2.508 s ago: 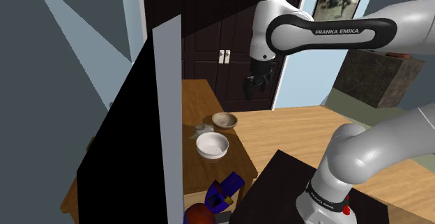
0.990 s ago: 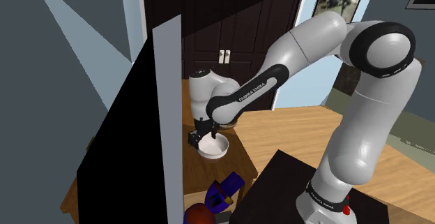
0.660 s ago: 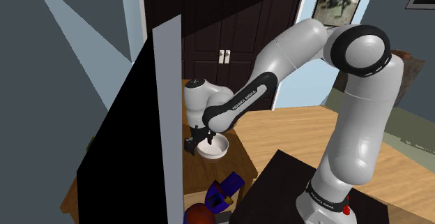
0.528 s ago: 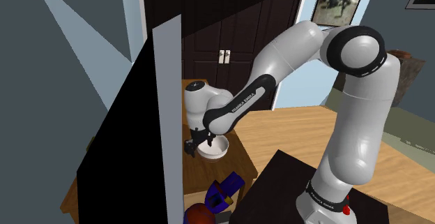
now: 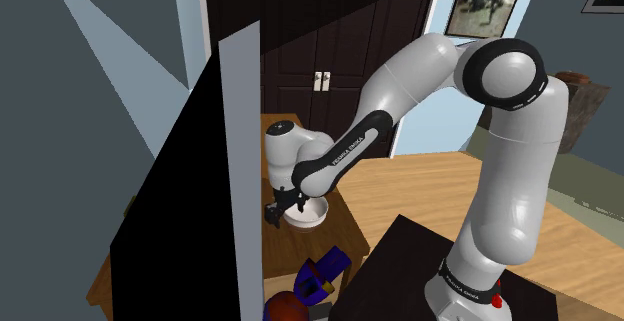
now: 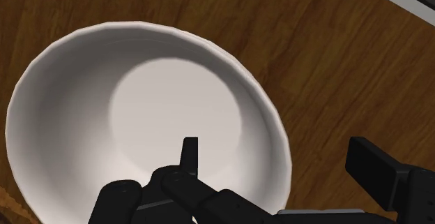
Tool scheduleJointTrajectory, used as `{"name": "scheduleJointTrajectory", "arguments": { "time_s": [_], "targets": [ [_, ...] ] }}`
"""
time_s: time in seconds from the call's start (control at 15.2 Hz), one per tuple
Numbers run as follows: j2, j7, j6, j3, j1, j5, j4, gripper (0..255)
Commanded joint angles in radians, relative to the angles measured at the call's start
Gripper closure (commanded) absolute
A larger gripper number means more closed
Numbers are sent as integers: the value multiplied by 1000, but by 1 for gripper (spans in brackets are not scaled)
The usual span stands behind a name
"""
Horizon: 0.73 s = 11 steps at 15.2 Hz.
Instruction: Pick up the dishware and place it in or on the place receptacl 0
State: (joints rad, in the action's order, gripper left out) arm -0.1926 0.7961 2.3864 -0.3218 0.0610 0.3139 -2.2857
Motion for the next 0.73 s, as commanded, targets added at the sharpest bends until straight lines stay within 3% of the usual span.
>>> {"name": "scheduleJointTrajectory", "arguments": {
  "time_s": [0.0,0.07,0.13,0.66],
  "targets": [
    [0,0,0,0,0,0,0,0],
    [0,0,0,0,0,0,0,0],
    [0,0,0,0,0,0,0,255],
    [0,0,0,0,0,0,0,255]
  ]
}}
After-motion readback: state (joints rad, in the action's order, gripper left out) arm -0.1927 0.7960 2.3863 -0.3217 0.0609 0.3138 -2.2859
